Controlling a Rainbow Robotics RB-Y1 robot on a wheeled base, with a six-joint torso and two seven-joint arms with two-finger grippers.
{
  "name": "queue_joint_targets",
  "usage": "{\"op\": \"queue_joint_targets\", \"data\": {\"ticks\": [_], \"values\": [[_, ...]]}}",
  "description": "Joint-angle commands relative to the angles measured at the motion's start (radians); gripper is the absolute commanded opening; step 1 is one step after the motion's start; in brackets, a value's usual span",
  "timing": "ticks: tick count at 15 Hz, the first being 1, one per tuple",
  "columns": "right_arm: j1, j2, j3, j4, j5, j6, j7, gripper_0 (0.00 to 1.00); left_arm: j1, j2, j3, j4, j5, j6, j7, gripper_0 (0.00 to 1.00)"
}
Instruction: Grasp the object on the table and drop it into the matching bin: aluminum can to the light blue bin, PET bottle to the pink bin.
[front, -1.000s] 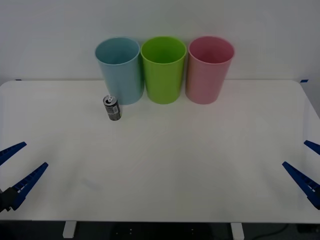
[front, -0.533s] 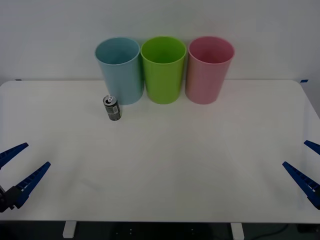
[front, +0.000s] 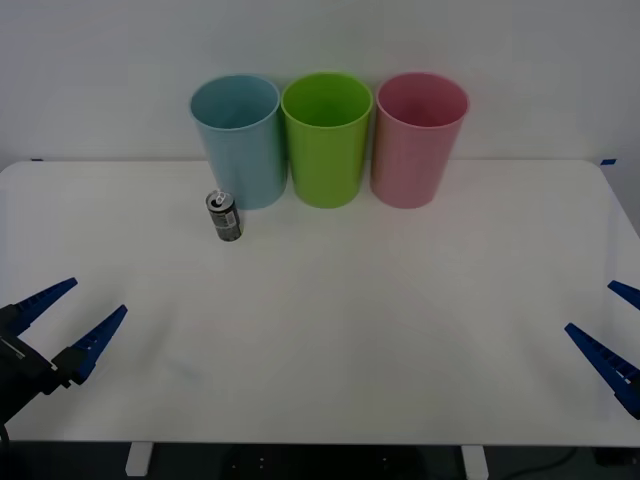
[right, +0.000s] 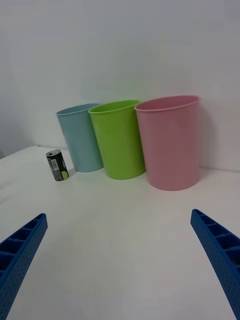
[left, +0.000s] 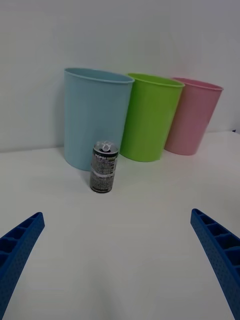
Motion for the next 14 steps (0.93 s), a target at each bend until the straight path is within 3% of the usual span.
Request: {"op": "queue_joint_targets", "data": {"ticks": [1, 5, 10, 14], "values": [[0.000, 0.000, 0.000, 0.000, 0.000, 0.000, 0.000, 1.00, -0.026, 0.000, -0.042, 0.032, 0.000, 0.070, -0.008, 1.00], [0.000, 0.000, 0.000, 0.000, 0.000, 0.000, 0.000, 1.00, -0.109, -0.001, -0.067, 0.138, -0.002, 0.081, -0.028, 1.00], [0.000, 0.000, 0.000, 0.000, 0.000, 0.000, 0.000, 1.00, -0.172, -0.012, -0.159, 0.158, -0.005, 0.236, -0.042, 1.00], [0.000, 0.000, 0.000, 0.000, 0.000, 0.000, 0.000, 1.00, -0.210, -0.082, -0.173, 0.158, -0.080, 0.316, -0.043, 1.00]]}}
